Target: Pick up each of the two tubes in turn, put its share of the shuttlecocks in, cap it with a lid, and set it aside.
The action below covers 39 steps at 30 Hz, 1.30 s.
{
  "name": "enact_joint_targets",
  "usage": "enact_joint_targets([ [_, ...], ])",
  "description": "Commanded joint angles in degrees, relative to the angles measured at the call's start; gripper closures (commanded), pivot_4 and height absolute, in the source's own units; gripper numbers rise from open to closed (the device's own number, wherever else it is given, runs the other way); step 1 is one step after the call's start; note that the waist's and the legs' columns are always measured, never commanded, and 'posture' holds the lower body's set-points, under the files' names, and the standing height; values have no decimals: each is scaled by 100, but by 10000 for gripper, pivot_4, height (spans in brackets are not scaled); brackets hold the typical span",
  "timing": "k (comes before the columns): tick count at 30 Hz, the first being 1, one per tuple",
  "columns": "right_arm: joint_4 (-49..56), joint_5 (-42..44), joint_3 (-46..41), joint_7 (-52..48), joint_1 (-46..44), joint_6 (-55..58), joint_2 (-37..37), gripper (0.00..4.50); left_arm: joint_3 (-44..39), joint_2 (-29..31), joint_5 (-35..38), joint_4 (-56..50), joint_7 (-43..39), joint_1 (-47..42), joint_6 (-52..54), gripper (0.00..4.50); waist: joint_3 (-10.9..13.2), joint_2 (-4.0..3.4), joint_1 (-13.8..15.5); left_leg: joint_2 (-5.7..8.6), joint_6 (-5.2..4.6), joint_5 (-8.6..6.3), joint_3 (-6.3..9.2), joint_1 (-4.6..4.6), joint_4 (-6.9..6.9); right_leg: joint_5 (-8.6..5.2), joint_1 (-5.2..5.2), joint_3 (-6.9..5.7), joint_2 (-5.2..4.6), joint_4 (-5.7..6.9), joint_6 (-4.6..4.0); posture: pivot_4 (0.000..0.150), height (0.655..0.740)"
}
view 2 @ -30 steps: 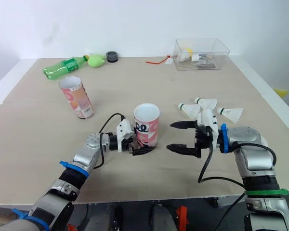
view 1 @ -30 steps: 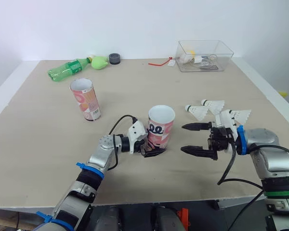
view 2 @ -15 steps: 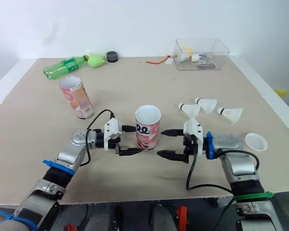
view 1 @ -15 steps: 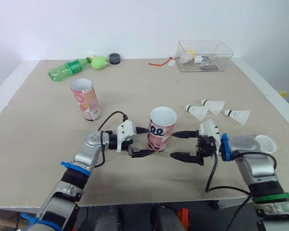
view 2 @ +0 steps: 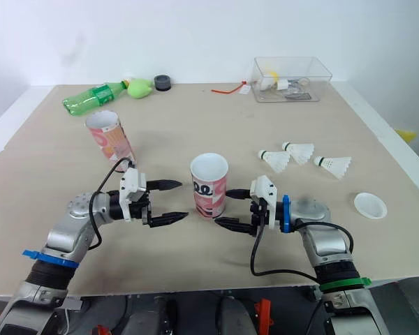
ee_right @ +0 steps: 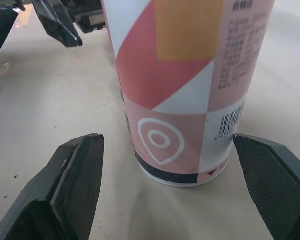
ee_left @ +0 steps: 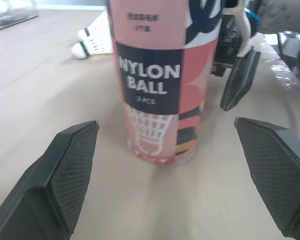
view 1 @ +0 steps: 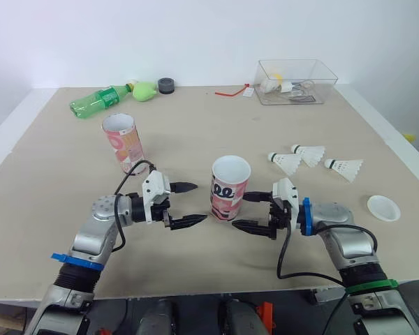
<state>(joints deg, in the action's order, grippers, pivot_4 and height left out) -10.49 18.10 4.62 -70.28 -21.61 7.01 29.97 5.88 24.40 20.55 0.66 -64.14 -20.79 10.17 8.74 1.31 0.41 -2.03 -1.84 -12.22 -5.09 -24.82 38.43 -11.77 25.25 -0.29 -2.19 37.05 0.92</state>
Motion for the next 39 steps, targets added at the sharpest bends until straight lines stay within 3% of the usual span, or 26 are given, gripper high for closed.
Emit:
enact_joint_targets([
  [1, -159, -52, 9, 90, -229, -196, -114, 708, -167, 139, 187, -457, 87, 74, 113, 0, 1, 1, 0, 0, 0, 0, -1, 0, 0, 0, 0, 0, 0, 0, 0, 1500, 7400],
  [39, -1082, -365, 622, -48, -1027, -556, -985, 708, -62, 394, 167, -647, 242, 446, 121, 0, 0, 1, -6, -9, 1, 0, -15, 14, -2, 12, -3, 10, 4, 3, -25, 1500, 7400],
])
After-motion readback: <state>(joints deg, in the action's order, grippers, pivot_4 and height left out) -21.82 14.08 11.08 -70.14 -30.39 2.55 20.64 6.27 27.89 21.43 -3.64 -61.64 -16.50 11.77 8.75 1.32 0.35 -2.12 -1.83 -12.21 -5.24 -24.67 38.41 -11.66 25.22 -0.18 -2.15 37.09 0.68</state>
